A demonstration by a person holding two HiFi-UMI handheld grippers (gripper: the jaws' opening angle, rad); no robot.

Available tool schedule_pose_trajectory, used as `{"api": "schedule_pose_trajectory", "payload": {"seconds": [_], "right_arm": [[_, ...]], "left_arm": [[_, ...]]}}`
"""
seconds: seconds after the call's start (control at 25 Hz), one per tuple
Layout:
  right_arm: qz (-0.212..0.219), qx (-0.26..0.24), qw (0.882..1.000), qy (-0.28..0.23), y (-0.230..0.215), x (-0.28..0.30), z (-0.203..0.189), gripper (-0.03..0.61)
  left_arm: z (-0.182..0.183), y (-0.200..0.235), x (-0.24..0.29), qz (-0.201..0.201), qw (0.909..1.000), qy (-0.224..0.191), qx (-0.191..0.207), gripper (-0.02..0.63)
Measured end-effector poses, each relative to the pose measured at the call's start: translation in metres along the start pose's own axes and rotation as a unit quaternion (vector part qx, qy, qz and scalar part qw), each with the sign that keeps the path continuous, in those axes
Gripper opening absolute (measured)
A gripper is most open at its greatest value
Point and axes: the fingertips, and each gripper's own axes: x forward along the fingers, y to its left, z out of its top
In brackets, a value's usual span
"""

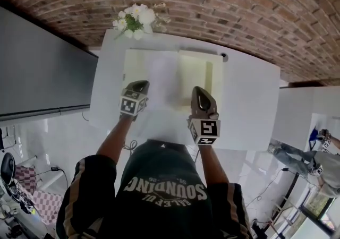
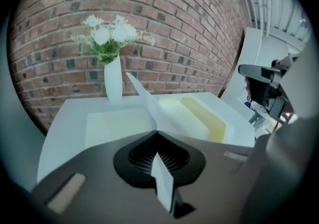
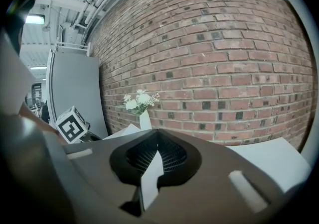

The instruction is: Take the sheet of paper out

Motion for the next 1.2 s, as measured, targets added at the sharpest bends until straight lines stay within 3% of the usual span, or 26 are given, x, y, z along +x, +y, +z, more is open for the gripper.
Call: {"api": "schedule_pose_trajectory", "payload": {"seconds": [0.16,0.4,0.68,1.2], "right_arm": [[-0.006,-0.008,1.000,-0.014,0.003,-0.004,0.012,-0.005],[-0.005,-0.025,0.999,-0.035,0.009,-0.007,0.035,-0.005],[0.002,-0.045,0.997,-0.056,0.015,-0.007,0.059,-0.006],[0.003,-0.050,0.998,-0.045,0.009,-0.015,0.058,-0.006]], "left_arm": [[0.022,-0.009,-0.037,0.003,0.9986,-0.037,0.037,0.011],[0.070,-0.025,-0.088,0.014,0.9893,-0.111,0.094,0.011],[0.118,-0.038,-0.134,0.017,0.9782,-0.185,0.093,0.011],[0.140,-0.047,-0.154,0.015,0.9695,-0.222,0.104,0.011]]}}
